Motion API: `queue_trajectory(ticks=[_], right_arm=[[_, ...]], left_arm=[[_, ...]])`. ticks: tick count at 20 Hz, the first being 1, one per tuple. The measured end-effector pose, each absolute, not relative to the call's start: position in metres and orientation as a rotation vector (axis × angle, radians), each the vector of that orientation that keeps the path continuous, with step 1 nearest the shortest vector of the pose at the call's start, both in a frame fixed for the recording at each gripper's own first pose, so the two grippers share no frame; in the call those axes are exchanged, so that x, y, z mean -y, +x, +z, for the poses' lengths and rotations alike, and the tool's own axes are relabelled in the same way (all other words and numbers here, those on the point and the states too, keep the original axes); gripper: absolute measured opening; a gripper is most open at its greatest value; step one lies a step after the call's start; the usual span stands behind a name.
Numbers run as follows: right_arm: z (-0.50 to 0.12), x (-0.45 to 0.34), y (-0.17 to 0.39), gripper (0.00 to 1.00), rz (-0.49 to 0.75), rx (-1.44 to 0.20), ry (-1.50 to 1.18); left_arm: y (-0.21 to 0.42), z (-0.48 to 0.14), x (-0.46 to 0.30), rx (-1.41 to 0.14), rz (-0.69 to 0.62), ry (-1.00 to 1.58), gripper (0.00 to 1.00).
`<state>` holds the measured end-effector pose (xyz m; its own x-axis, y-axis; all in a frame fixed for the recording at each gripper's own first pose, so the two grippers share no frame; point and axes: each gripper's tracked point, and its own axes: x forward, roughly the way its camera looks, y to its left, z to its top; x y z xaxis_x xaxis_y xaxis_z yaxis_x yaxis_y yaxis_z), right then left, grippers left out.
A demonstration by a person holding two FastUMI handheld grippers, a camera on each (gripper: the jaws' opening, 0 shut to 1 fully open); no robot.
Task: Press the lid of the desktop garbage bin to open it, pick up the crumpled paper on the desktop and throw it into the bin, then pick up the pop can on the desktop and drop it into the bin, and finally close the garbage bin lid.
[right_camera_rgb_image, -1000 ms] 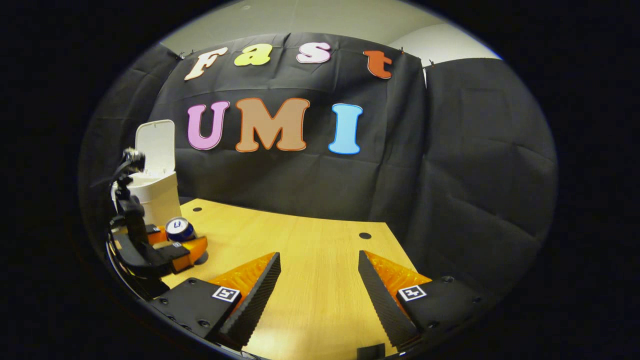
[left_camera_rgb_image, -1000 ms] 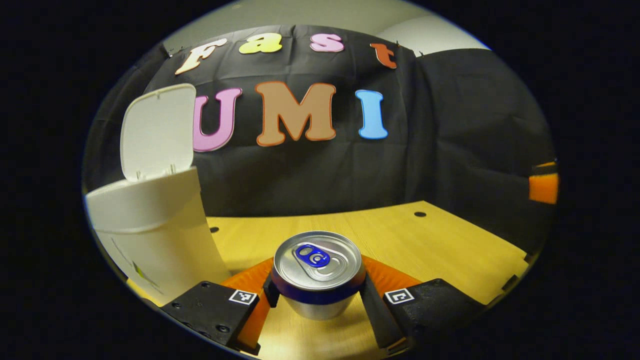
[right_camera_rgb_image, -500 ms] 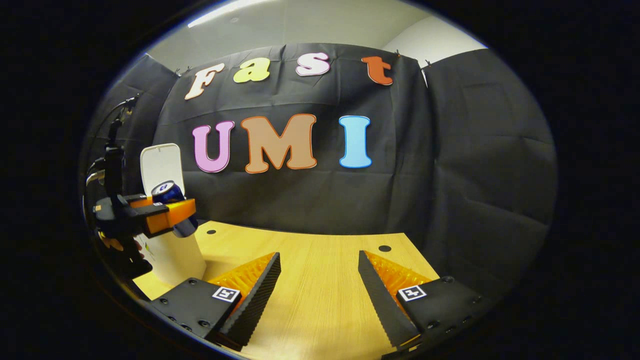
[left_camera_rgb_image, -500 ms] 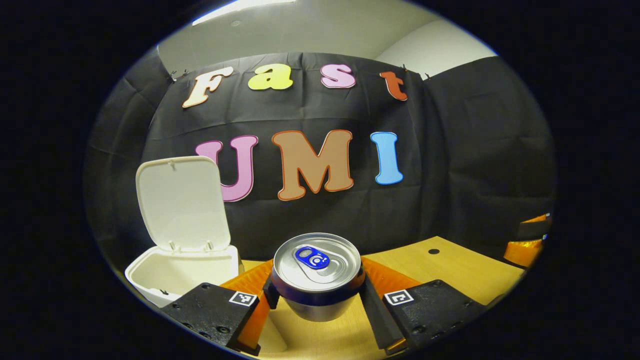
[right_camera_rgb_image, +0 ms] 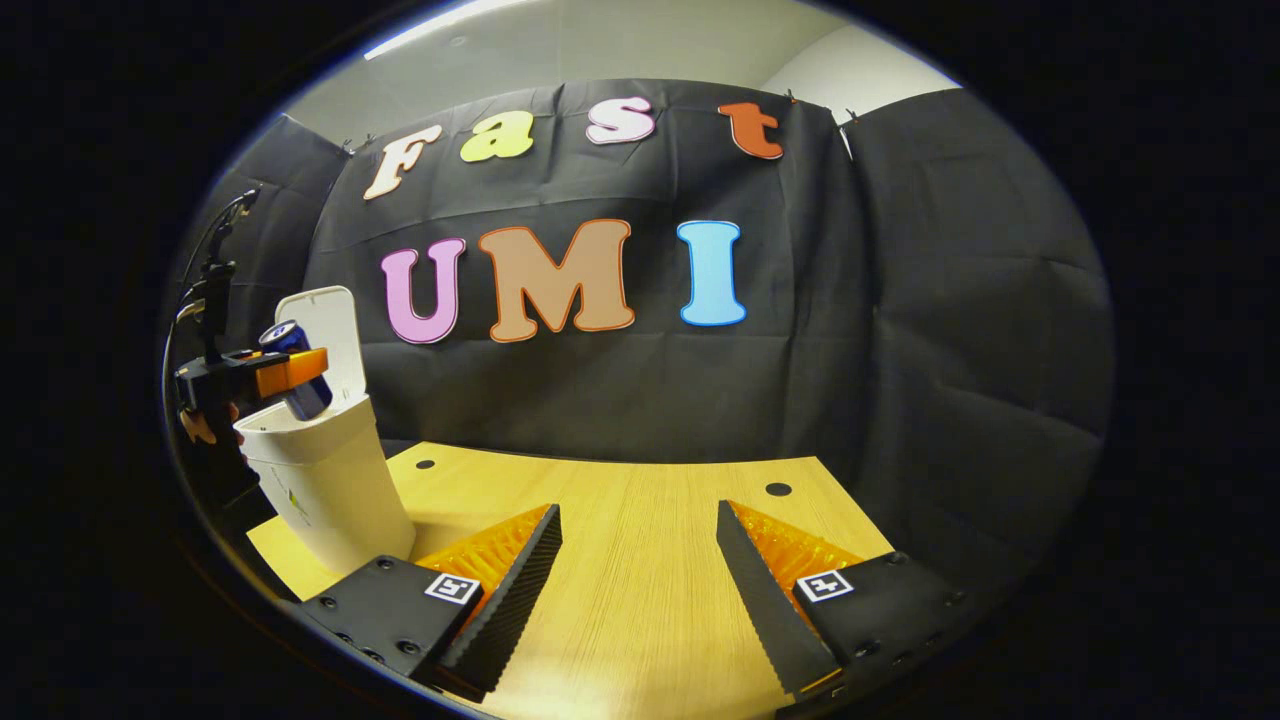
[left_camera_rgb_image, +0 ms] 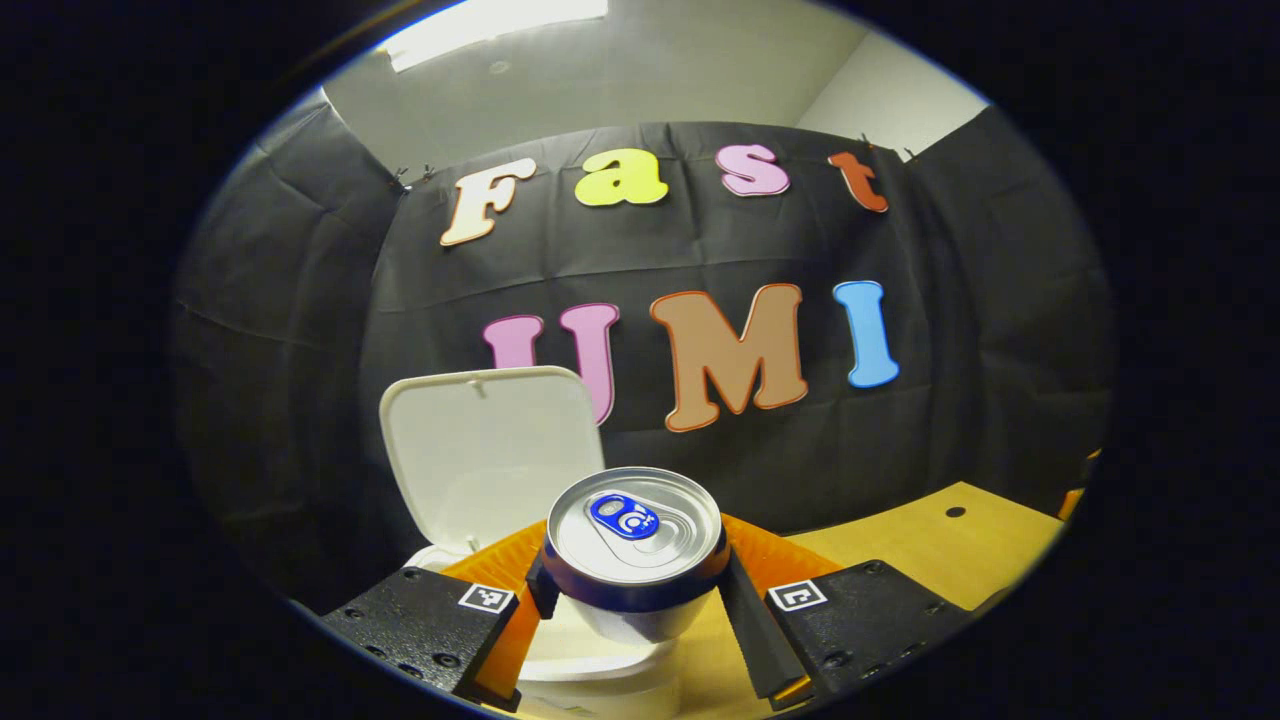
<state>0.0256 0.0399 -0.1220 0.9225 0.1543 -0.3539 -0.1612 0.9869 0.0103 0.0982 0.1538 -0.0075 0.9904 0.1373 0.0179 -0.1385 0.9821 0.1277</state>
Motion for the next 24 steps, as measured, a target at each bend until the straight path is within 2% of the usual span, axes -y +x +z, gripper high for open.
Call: queue_trajectory(ticks=[5, 7, 8, 11, 12, 13, 18, 23, 24], right_arm=[[-0.125, -0.052, 0.03, 0.99, 0.183, -0.37, -0.036], [-0.125, -0.057, 0.033, 0.99, 0.186, -0.372, -0.041], [-0.126, -0.058, 0.034, 0.99, 0.188, -0.37, -0.042], [-0.126, -0.062, 0.034, 0.99, 0.19, -0.366, -0.046], [-0.126, -0.061, 0.033, 0.99, 0.19, -0.363, -0.048], [-0.125, -0.062, 0.032, 0.99, 0.19, -0.361, -0.051], [-0.124, -0.057, 0.03, 0.99, 0.175, -0.357, -0.041], [-0.126, -0.05, 0.025, 0.99, 0.156, -0.36, -0.019], [-0.126, -0.048, 0.024, 0.99, 0.152, -0.36, -0.013]], left_arm=[[0.096, -0.027, -0.206, -0.032, 0.243, 0.12, 0.77], [0.094, -0.035, -0.218, -0.05, 0.269, 0.127, 0.82], [0.094, -0.036, -0.219, -0.054, 0.27, 0.128, 0.92], [0.094, -0.032, -0.222, -0.044, 0.275, 0.125, 0.92], [0.092, -0.028, -0.223, -0.036, 0.277, 0.125, 1.0], [0.091, -0.02, -0.223, -0.025, 0.276, 0.117, 0.93], [0.096, 0.051, -0.223, 0.066, 0.246, 0.038, 0.92], [0.116, 0.12, -0.24, 0.136, 0.251, 0.084, 0.93], [0.124, 0.126, -0.239, 0.136, 0.233, 0.084, 0.97]])
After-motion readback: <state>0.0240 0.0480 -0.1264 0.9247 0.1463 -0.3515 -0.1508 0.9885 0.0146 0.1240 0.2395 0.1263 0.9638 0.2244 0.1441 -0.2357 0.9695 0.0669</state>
